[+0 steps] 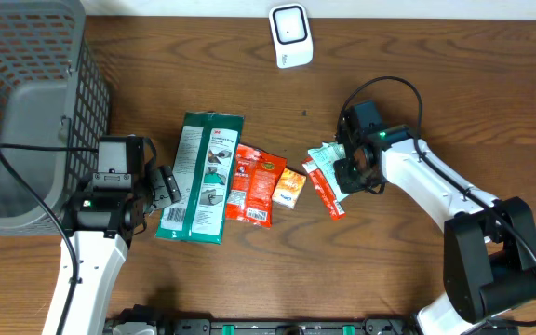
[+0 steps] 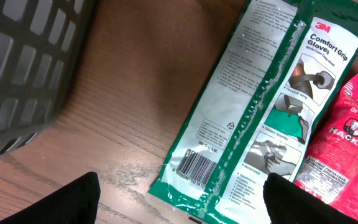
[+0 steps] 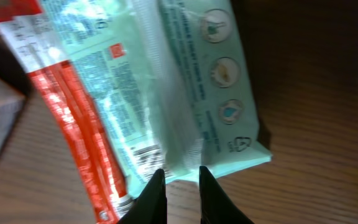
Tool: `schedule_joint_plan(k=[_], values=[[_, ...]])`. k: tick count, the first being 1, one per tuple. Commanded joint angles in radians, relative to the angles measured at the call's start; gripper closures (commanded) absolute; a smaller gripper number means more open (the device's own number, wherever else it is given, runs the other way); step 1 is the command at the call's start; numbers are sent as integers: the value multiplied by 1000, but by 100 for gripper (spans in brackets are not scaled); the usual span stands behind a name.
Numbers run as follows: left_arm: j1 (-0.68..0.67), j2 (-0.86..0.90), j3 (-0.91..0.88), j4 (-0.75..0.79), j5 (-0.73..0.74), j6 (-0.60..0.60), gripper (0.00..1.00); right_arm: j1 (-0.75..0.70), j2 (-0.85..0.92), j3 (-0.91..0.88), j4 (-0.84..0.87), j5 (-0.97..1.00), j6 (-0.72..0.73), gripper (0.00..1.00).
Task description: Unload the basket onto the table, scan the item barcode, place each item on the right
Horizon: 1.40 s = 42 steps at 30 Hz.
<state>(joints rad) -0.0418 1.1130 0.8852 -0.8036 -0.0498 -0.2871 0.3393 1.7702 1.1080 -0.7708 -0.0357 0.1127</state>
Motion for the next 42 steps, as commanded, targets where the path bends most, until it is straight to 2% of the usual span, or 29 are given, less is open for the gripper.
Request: schedule_joint_plan(k=[1,7,15,18,22,29,33,42], values=[[3,4,14,1,5,5,15,-11,3,34,-16,-47,14,87],[3,4,14,1,5,5,15,-11,3,11,-28,33,14,89],[3,4,14,1,5,5,15,-11,4,-97,102,43,40,87],[3,4,14,1,5,5,15,-11,4,-122,115,59,40,89],[3,4,14,1,5,5,15,-11,0,-86,52,76,40,94],[3,4,14,1,5,5,15,-11,-3,73,-72,-36,40,90],[3,4,14,1,5,5,15,-5,-2,81,-17,-130,40,87],[3,4,14,1,5,5,15,16,-1,15,92,-85,60,89]])
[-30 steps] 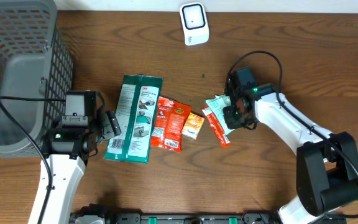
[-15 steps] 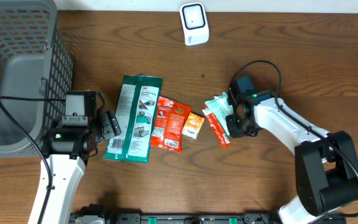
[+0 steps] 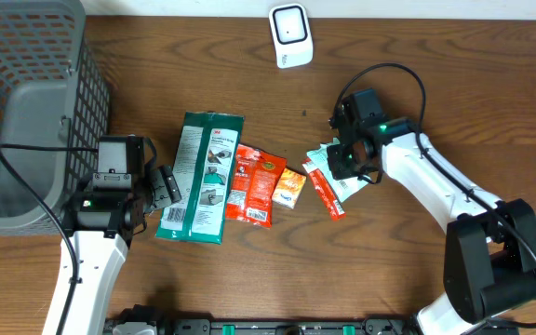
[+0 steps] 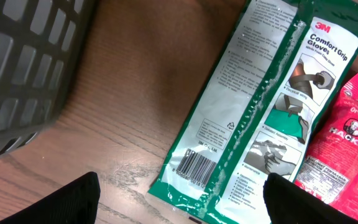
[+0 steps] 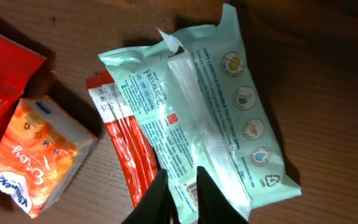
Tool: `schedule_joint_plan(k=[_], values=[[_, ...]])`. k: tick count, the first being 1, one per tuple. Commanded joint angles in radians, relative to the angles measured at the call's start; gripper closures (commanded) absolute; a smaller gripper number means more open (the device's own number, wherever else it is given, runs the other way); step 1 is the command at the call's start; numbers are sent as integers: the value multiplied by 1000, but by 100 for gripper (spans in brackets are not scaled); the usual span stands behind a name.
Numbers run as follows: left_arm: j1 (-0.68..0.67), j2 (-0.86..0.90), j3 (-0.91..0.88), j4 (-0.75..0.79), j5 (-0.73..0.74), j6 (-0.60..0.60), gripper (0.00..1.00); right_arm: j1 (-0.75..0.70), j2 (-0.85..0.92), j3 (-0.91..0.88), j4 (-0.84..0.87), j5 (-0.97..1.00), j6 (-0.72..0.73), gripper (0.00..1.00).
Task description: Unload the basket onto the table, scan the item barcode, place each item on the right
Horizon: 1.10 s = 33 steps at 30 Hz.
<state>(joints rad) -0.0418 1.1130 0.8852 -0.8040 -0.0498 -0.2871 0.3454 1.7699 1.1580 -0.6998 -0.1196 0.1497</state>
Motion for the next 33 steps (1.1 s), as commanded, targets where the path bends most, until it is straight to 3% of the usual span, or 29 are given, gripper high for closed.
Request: schedule_joint_plan(k=[1,10,23,25,33], values=[[3,4,14,1,5,5,15,10,0,-48,40,-2,36,89],[3,4,14,1,5,5,15,56,0,-208,268,-51,153,89],[3,4,14,1,5,5,15,72,-47,-98,235,-215,114,86],[3,4,14,1,5,5,15,54,-69,-66,195,-215,100,82],[3,4,14,2,5,5,15,-31,-185,-30,27,-215,-70,39]])
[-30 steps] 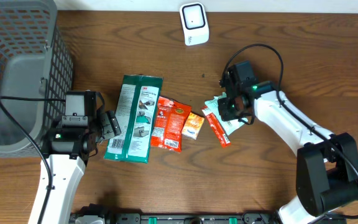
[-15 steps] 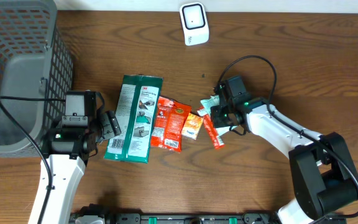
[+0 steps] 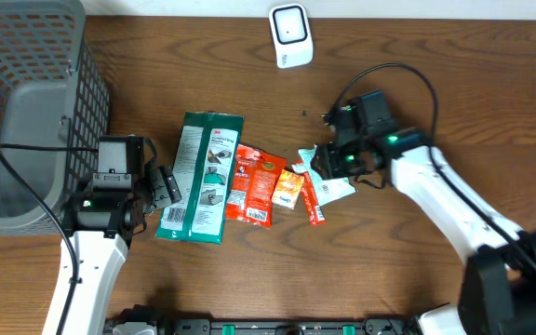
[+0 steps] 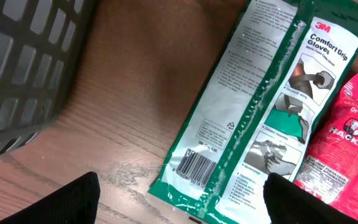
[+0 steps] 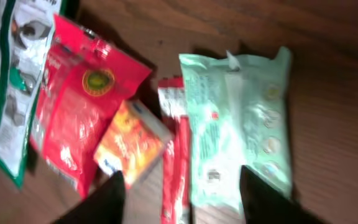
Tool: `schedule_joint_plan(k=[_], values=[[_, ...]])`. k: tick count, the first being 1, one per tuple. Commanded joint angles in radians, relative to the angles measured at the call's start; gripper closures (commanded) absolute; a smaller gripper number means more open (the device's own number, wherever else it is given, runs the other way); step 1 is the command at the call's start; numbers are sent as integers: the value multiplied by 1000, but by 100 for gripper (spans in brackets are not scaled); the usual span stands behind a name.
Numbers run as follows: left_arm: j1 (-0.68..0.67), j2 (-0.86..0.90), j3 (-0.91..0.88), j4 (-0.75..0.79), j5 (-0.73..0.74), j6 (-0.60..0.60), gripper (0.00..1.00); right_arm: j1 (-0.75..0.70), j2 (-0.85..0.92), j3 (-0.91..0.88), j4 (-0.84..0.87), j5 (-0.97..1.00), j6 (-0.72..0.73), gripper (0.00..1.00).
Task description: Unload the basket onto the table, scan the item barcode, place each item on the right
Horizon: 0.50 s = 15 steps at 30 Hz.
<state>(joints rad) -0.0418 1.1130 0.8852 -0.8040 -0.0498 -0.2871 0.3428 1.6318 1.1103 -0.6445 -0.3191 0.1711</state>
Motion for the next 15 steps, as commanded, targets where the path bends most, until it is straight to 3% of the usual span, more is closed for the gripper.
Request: schedule_joint_plan(k=[1,7,12,15], values=[[3,4,14,2,5,5,15,-37,-61,18,-41,-15,-90,36],[3,4,14,2,5,5,15,-48,-126,18,-74,26,-91,33],[3,4,14,2,5,5,15,-52,-124,18,-67,66,-140,50],[3,4,14,2,5,5,15,-77,-91,25,-69,26,-172,50]])
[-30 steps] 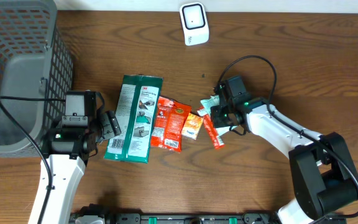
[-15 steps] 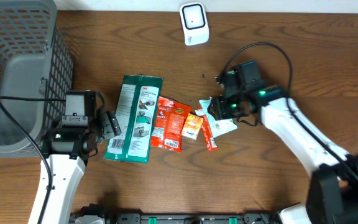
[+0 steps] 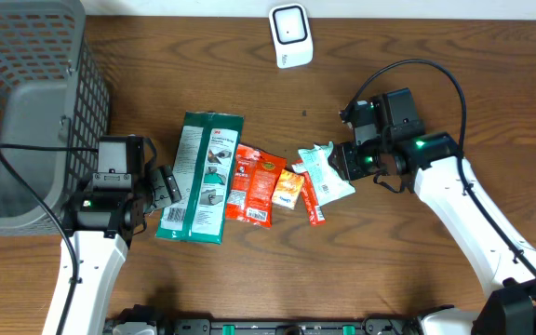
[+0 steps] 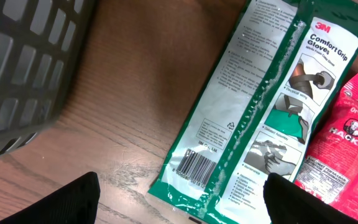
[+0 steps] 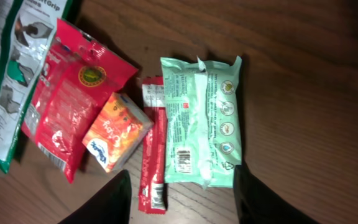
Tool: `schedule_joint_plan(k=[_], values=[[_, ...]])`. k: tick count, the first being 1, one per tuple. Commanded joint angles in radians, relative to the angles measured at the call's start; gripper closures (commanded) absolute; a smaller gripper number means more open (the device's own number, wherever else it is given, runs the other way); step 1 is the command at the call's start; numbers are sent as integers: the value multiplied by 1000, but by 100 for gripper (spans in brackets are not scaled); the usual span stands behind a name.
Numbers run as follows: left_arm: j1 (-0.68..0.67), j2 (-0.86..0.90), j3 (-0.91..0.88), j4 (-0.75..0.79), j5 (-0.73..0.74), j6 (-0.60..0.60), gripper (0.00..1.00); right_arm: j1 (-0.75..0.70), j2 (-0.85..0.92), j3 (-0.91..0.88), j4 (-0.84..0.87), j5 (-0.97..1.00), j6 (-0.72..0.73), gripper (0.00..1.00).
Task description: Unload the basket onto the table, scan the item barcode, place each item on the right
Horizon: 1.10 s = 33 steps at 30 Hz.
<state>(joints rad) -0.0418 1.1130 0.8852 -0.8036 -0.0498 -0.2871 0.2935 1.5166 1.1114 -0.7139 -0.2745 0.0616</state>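
A mint-green wipes pack [image 3: 326, 173] [image 5: 205, 121] lies flat on the table with its barcode side up. A thin red stick pack [image 5: 152, 149] touches its left edge. My right gripper [image 3: 350, 160] [image 5: 179, 205] hangs open just right of and above the wipes pack, holding nothing. The white scanner [image 3: 290, 35] stands at the table's far edge. My left gripper [image 3: 167, 184] [image 4: 179, 205] is open, low at the near end of the green 3M gloves pack [image 4: 260, 99], whose barcode shows.
An orange tissue pack [image 3: 288, 189] and a red Hacks bag [image 3: 252, 183] lie between the stick pack and the gloves pack [image 3: 201, 177]. A grey wire basket [image 3: 26, 102] fills the far left corner. Bare wood lies right of the wipes.
My right gripper, still open, has drawn back to the right and a little higher. The wipes pack and the other items lie where they were. The left arm has not moved.
My right gripper's fingers were nearly together low at the wipes pack's near edge. Then they stood the same way over the pack, which had shifted left with the red stick. After that the gripper was open above the items, and now it has backed off right.
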Motion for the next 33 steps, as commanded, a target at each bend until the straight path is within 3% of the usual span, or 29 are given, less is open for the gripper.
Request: schedule_joint_plan(k=[1,12,17,33], values=[[3,4,14,2,6,5,15,-35,34,32,-6,-35,-77,50],[3,4,14,4,6,2,15,-82,283,414,-372,-60,-235,39],[3,4,14,4,6,2,15,-82,401,416,-339,-60,-236,36],[3,4,14,4,6,2,15,-76,584,402,-283,-60,-235,46]])
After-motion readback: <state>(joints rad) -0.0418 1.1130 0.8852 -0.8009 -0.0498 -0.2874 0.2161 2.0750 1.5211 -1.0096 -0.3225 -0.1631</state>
